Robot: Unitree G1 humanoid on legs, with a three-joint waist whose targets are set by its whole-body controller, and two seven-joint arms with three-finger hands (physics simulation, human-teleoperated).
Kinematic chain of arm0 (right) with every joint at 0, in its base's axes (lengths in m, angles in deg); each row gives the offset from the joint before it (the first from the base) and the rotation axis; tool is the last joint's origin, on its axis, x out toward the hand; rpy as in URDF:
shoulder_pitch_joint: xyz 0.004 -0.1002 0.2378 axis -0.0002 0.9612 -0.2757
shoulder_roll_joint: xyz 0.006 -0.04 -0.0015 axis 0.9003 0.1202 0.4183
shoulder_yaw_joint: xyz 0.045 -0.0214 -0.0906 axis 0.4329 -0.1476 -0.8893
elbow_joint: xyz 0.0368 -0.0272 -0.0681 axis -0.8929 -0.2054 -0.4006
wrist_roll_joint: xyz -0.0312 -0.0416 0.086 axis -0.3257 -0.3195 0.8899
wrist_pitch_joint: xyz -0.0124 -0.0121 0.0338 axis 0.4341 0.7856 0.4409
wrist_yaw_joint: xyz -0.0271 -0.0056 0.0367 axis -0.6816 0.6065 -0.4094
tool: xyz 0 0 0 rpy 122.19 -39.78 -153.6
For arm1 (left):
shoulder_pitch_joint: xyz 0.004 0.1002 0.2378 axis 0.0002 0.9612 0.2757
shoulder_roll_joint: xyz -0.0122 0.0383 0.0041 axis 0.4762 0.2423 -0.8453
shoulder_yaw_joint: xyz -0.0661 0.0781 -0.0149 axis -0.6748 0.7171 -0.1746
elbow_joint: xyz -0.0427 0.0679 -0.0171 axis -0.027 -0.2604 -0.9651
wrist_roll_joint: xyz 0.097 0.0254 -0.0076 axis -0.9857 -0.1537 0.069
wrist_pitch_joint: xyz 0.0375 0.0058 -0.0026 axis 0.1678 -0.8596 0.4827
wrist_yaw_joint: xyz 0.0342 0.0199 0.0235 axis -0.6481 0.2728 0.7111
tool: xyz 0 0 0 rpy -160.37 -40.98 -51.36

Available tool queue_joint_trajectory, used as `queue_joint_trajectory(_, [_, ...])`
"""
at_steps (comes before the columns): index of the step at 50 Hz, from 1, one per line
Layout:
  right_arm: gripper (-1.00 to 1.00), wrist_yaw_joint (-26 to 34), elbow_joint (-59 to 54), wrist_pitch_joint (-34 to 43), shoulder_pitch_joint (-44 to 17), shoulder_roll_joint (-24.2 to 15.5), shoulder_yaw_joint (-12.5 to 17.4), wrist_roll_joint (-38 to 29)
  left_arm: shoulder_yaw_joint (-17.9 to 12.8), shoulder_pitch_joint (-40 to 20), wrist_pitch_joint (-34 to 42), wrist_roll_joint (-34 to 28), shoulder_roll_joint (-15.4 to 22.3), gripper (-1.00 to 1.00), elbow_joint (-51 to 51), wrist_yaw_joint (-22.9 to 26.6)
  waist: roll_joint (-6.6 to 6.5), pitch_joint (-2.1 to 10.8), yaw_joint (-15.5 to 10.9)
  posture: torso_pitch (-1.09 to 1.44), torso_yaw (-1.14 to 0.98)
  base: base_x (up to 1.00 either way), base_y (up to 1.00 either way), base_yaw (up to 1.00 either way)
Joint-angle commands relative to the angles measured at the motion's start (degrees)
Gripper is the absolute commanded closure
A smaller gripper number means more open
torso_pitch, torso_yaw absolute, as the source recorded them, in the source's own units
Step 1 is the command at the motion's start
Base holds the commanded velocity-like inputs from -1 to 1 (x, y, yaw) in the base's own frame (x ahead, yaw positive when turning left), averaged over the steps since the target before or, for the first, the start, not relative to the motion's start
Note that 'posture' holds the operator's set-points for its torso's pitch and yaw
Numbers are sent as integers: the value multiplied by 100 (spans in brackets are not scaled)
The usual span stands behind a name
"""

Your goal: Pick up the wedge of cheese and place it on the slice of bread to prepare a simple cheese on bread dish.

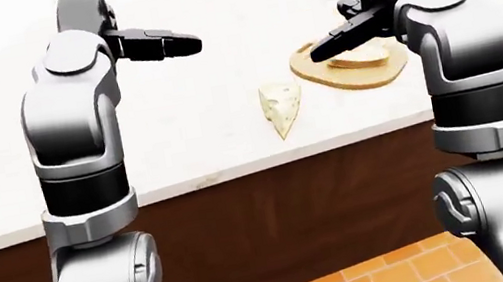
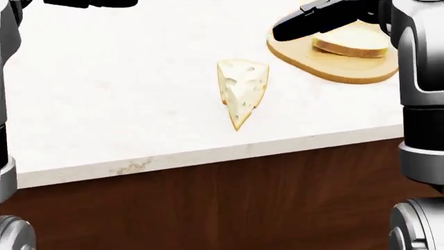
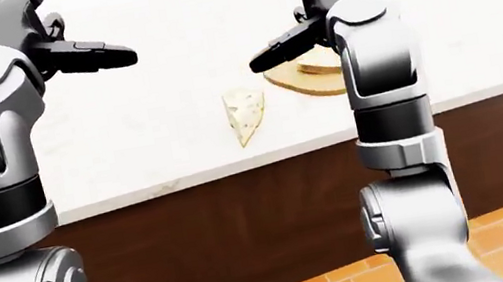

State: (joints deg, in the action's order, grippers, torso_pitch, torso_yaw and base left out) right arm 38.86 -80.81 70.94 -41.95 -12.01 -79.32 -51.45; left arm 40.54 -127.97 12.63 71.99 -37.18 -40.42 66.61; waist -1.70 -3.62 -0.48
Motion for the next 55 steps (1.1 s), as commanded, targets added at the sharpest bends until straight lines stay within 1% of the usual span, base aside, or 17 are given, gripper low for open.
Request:
queue_joint_trajectory(1, [-100, -47, 299, -224, -163, -116, 136, -61, 30, -296, -215, -25, 15, -100, 200, -10, -114, 144, 80, 0, 0, 39, 0, 0])
queue_joint_trajectory(8, [-100, -9, 209, -204, -262, -129, 139, -89, 50, -306, -170, -76, -10, -100, 264, 6, 113, 186, -6, 0, 0, 39, 0, 0])
queue_joint_trajectory(13, [-100, -24, 303, -222, -146, -88, 140, -102, 41, -312, -118, -95, -9, -100, 328, 26, 612, 326, -115, 0, 0, 39, 0, 0])
queue_joint_trajectory(14, [-100, -7, 229, -179, -256, -109, 128, -111, 39, -307, -116, -98, -10, -100, 335, 28, 502, 255, -51, 0, 0, 37, 0, 0])
queue_joint_trajectory(15, [-100, -17, 253, -197, -213, -93, 132, -114, 37, -297, -116, -100, -12, -100, 341, 28, 594, 185, -89, 0, 0, 25, 0, 0])
queue_joint_trajectory(17, [-100, -4, 270, -186, -208, -87, 127, -122, 28, -289, -105, -101, -7, -100, 359, 33, 533, 304, -47, 0, 0, 22, 0, 0])
queue_joint_trajectory(21, [-100, 16, 226, -161, -281, -95, 116, -138, 24, -294, -115, -104, 0, -100, 343, 36, 328, 245, -5, 0, 0, 22, 0, 0])
queue_joint_trajectory(24, [-100, 11, 298, -175, -192, -73, 129, -142, 29, -288, -116, -105, -8, -100, 350, 33, 91, 262, 31, 0, 0, 23, 0, 0])
queue_joint_trajectory(26, [-100, 14, 317, -165, -181, -75, 131, -144, 32, -295, -113, -109, -7, -100, 354, 32, -215, 365, 51, 0, 0, 23, 0, 0])
queue_joint_trajectory(27, [-100, 16, 319, -163, -181, -76, 134, -143, 34, -298, -109, -110, -10, -100, 358, 31, -82, 373, 46, 0, 0, 23, 0, 0])
queue_joint_trajectory(29, [-100, 16, 334, -170, -154, -75, 136, -144, 40, -292, -96, -115, -15, -100, 376, 35, -260, 252, 78, 0, 0, 23, 0, 0])
queue_joint_trajectory(34, [-100, 34, 339, -148, -178, -89, 140, -145, 44, -327, -51, -126, -12, -100, 404, 43, -74, 309, 29, 0, 0, 22, 0, 0])
queue_joint_trajectory(38, [-100, 48, 365, -145, -207, -89, 160, -122, 38, -376, -17, -133, 7, -100, 412, 60, 153, 129, -4, 0, 0, 11, 0, 0])
queue_joint_trajectory(40, [-100, 70, 267, -106, -343, -114, 130, -125, 30, -387, -8, -137, 30, -100, 412, 73, 472, 196, -33, 0, 0, 0, 0, 0])
queue_joint_trajectory(47, [-100, 317, 181, -450, -410, -211, 35, -140, -5, -409, -10, -153, 144, -100, 374, 137, 289, 176, 3, 0, 0, 0, 0, 0])
queue_joint_trajectory(49, [-100, 142, 134, -882, -456, -157, 236, -80, -13, -417, -19, -161, 181, -100, 353, 162, 201, 206, 58, 0, 0, 0, 0, 0])
queue_joint_trajectory(55, [-100, 1083, -361, -878, -953, -491, -267, -760, -37, -403, -86, -181, 238, -100, 251, 209, 254, 219, 83, 0, 0, 0, 0, 0])
